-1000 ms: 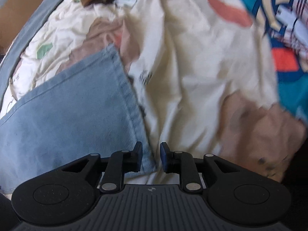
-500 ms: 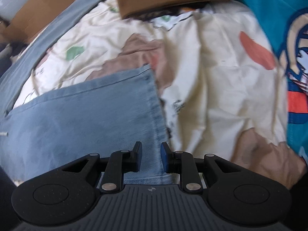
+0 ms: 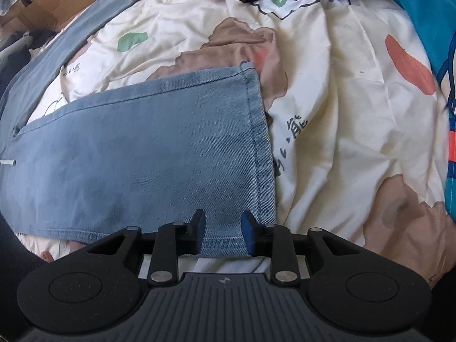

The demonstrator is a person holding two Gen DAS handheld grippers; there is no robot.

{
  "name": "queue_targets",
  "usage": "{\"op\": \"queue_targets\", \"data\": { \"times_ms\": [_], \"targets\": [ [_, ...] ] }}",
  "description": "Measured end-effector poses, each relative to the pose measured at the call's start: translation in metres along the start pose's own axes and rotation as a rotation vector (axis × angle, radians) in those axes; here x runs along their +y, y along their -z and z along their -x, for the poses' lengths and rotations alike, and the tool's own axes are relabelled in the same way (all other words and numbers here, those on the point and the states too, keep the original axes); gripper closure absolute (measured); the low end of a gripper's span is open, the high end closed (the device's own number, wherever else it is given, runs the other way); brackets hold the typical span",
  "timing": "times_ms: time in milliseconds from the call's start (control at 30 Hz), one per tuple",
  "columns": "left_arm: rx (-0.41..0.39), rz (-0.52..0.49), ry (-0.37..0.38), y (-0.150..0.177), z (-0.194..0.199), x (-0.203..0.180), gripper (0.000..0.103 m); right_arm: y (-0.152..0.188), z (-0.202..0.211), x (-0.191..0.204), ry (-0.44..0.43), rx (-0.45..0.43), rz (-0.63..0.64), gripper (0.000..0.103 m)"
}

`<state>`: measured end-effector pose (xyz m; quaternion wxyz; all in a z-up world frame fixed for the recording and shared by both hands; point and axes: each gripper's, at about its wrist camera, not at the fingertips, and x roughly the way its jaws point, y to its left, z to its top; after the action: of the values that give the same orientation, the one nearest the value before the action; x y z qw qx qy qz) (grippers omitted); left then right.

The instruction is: Fold clothes

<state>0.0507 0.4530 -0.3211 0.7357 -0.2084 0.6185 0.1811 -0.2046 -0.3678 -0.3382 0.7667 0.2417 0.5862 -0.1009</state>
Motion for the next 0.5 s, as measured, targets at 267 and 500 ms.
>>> {"op": "queue_targets", "data": {
  "times_ms": [267,500],
  "targets": [
    [0.014,0.055,0.052,0.01,-0.012,0.007,0.071,0.006,0.004,0.005,0.025,0.008,0.043,0.068],
    [0.002,0.077,0.084,0.011,-0.02,0.013,0.065,0.004,0.007,0.012,0.035,0.01,0.057,0.067]
  ]
}}
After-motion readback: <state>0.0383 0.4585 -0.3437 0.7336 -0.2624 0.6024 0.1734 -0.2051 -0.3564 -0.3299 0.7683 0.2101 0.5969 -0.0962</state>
